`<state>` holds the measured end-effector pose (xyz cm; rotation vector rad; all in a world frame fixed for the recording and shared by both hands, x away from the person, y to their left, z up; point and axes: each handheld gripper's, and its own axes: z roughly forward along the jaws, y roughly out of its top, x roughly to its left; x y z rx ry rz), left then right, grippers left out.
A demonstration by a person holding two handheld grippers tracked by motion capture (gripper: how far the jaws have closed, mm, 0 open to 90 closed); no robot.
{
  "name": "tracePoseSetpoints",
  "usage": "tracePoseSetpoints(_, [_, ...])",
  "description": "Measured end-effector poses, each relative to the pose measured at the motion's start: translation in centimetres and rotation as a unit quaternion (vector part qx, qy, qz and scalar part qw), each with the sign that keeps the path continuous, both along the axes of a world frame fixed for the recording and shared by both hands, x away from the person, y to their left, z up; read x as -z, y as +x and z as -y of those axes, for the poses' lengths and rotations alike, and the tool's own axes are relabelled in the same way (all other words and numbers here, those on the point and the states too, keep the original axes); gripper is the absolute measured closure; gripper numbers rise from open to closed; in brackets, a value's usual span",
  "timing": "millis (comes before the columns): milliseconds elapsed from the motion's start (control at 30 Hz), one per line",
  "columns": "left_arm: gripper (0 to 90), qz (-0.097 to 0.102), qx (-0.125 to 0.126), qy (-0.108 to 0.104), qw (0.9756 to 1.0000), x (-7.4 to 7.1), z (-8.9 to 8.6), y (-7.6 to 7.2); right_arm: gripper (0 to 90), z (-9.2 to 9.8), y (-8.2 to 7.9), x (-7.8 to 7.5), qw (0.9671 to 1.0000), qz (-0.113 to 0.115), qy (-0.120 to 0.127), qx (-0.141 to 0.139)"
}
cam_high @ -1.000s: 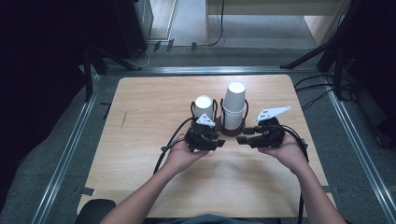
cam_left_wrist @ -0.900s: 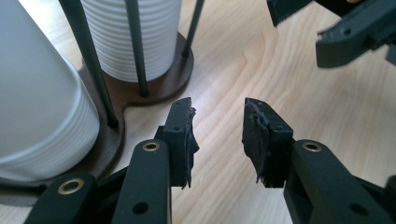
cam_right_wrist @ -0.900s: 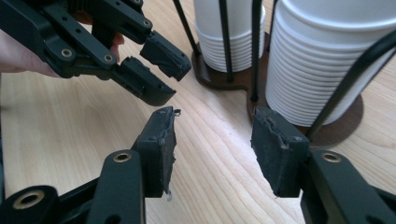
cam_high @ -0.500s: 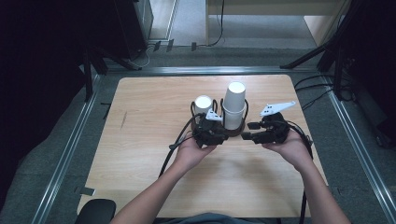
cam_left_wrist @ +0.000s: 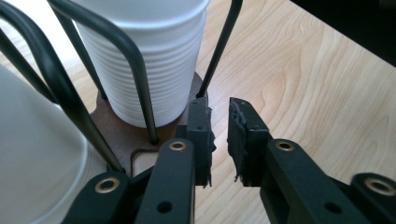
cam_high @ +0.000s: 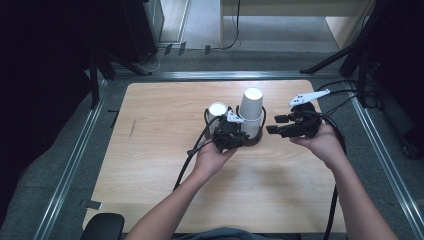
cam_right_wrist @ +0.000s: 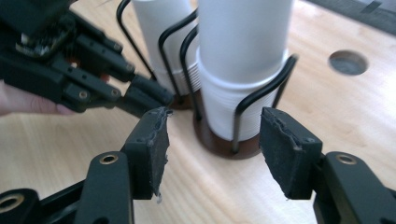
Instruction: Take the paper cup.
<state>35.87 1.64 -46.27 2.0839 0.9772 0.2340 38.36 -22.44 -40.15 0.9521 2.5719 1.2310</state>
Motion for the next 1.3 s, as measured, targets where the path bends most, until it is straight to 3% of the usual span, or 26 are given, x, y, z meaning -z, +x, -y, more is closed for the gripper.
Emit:
tracePoseSetpoints(400, [84.1, 0.003, -0.025, -0.019, 0.9995, -0.7, 0.7, 1.4, 34.4, -1.7, 2.9, -2.7, 0.9997, 0.022, -0.01, -0.002])
tracePoseSetpoints(833, [88.5, 0.005, -0.05, -0.023, 0.9985, -0.8, 0.9, 2.2, 31.0, -4.3, 4.9, -3.0, 0.9992, 0.03, -0.025, -0.005])
tracePoseSetpoints(1300, [88.6, 0.02, -0.044, -0.021, 0.9986, -0.5, 1.1, 2.3, 29.3, -5.8, 6.0, -2.7, 0.999, 0.031, -0.033, 0.001])
